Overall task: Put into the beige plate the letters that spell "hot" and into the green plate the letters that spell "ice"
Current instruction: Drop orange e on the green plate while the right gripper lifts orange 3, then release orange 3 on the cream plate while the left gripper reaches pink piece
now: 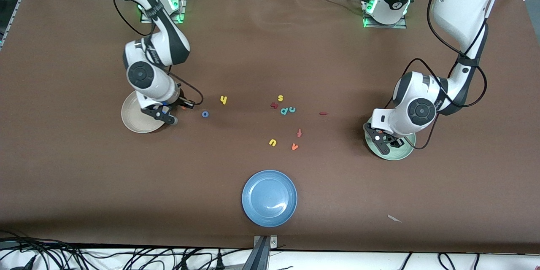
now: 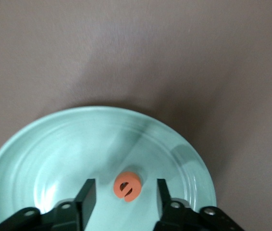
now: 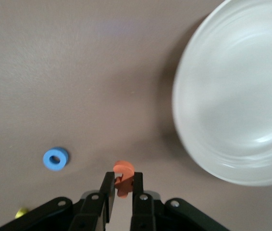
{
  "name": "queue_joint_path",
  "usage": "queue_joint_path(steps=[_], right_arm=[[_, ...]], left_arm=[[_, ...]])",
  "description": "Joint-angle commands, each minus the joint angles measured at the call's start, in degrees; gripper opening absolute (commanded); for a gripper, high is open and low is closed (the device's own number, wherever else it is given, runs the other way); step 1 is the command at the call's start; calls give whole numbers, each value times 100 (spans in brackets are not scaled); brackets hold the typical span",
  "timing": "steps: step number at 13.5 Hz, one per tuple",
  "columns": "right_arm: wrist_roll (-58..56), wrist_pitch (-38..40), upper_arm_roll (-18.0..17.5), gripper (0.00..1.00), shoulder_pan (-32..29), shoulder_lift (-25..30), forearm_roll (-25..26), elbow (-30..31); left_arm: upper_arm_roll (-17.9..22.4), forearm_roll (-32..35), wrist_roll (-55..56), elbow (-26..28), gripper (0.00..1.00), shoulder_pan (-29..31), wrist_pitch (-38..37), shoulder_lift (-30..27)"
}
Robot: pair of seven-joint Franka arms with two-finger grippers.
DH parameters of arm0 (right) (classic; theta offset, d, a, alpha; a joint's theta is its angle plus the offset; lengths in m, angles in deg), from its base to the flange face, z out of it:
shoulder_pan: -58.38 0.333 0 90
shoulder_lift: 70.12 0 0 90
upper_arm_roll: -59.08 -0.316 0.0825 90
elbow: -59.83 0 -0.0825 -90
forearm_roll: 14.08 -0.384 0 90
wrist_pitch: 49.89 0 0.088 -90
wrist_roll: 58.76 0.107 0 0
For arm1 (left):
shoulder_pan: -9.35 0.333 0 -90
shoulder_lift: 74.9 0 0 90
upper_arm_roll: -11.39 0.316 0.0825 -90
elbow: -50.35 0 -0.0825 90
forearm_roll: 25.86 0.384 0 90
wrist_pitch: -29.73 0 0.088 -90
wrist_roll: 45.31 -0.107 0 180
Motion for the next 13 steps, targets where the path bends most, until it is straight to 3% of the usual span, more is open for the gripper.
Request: queue_joint_path(steps=[1, 3, 5, 7, 11, 12, 13], right_arm=[[-891, 1220, 503, 8, -11, 200, 22, -597], [-1989, 1302, 1091, 8, -11, 131, 22, -573], [-2721, 1197, 1453, 8, -73, -106, 22, -494], [-3117, 926, 1629, 8, -99, -361, 31, -476], [-3374, 626, 1674, 12, -196, -608, 31, -335], [-3374, 634, 1674, 34, -196, -626, 31, -344], [-3366, 626, 1674, 69, -196, -617, -4, -353]], left_arm=[[-205, 152, -43, 7, 100, -58, -301, -395], [-539, 135, -43, -2, 100, -75, -301, -388], [-864, 134, -69, 15, 100, -128, -293, -361], [-1128, 152, -122, 42, 100, -250, -266, -222], [-1200, 178, -184, 59, 100, -610, -83, 95], [-1200, 257, -184, 59, 100, -646, 14, 174], [-1200, 510, -184, 77, 100, -655, 146, 227]])
